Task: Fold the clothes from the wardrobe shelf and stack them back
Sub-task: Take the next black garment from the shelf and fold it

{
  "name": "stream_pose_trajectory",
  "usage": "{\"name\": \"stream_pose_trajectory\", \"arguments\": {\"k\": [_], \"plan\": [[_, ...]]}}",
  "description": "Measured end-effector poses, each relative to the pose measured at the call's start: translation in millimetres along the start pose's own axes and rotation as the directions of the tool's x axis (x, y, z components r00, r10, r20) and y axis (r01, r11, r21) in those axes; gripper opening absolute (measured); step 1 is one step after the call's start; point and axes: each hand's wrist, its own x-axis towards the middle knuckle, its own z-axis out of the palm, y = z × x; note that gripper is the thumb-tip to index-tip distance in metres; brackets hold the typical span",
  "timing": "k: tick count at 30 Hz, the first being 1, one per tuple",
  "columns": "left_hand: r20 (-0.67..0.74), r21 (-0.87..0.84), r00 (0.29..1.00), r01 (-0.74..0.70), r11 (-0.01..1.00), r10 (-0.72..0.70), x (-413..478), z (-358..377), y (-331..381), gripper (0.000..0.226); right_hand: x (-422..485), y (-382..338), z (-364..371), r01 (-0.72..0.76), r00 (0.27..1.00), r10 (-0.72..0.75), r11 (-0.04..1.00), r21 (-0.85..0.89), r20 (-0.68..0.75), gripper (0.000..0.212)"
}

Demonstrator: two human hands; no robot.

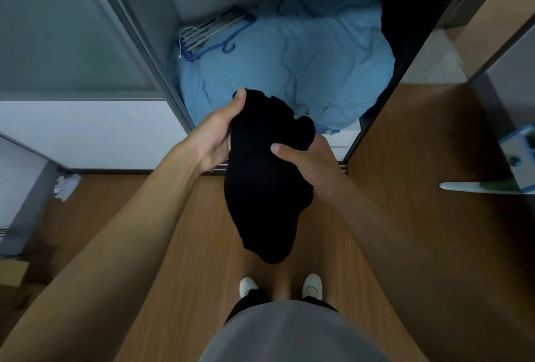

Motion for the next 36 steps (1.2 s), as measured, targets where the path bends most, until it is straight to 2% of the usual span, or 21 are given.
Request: {"name": "stream_pose_trajectory", "arguments": {"k": [3,6,8,11,13,15,17,19,20,22,24,25,27,29,31,34,36], "plan": [[0.174,0.043,0.978,0.111,0.993,-0.117,-10,-17,-28,0.078,0,-11,0,-0.089,0.996,0.09,0.99,0.108,-0.007,0.039],[0.129,0.15,0.97,0.187,0.971,-0.207,-17,-15,-56,0.071,1,-26,-7,-0.276,0.96,0.278,0.941,0.196,0.019,0.036],[0.032,0.22,0.991,0.123,0.968,-0.133,-12,-5,-60,0.054,1,-33,-18,-0.411,0.908,0.414,0.85,0.33,0.066,0.038],[-0.02,0.235,1.0,0.003,0.972,0.002,-5,14,-53,0.031,-7,-23,-43,-0.373,0.924,0.369,0.799,0.472,0.105,0.04],[-0.051,0.182,0.998,-0.026,0.983,0.036,-2,21,-51,0.023,-19,-10,-53,-0.337,0.941,0.317,0.834,0.437,0.121,0.036],[-0.114,0.089,0.993,-0.026,0.996,0.036,1,24,-51,0.019,-26,5,-55,-0.309,0.951,0.292,0.899,0.311,0.102,0.029],[-0.189,0.006,0.982,-0.01,1.0,0.011,4,24,-50,0.015,-29,13,-55,-0.274,0.962,0.272,0.954,0.12,0.029,0.025],[-0.244,-0.007,0.969,0.032,0.999,-0.032,6,20,-49,0.016,-28,15,-57,-0.248,0.967,0.247,0.969,-0.012,-0.056,0.023],[-0.256,0.011,0.965,0.06,0.998,-0.055,6,17,-48,0.017,-26,14,-59,-0.241,0.967,0.239,0.97,-0.022,-0.089,0.023],[-0.259,0.027,0.959,0.122,0.992,-0.111,6,11,-48,0.021,-22,10,-63,-0.247,0.959,0.257,0.965,0.092,-0.118,0.026],[-0.236,-0.037,0.947,0.213,0.976,-0.216,6,7,-50,0.026,-22,7,-68,-0.259,0.958,0.282,0.924,0.282,-0.045,0.04],[-0.218,-0.068,0.94,0.255,0.965,-0.264,7,6,-50,0.028,-23,7,-70,-0.28,0.957,0.29,0.908,0.312,0.013,0.049],[-0.161,-0.092,0.932,0.313,0.945,-0.325,10,5,-52,0.032,-27,12,-69,-0.323,0.946,0.312,0.92,0.222,0.084,0.055],[-0.088,-0.083,0.933,0.343,0.936,-0.35,11,5,-54,0.04,-28,18,-63,-0.317,0.945,0.303,0.941,0.12,0.12,0.04],[0.001,-0.08,0.951,0.309,0.948,-0.31,10,4,-57,0.049,-26,19,-55,-0.285,0.956,0.276,0.953,0.099,0.097,0.03],[0.146,-0.087,0.966,0.229,0.97,-0.215,4,-2,-69,0.052,-22,17,-50,-0.266,0.963,0.269,0.945,0.19,0.009,0.025],[0.173,-0.071,0.961,0.23,0.971,-0.215,-2,-3,-84,0.049,-22,15,-48,-0.274,0.959,0.282,0.931,0.239,-0.001,0.023]]}}
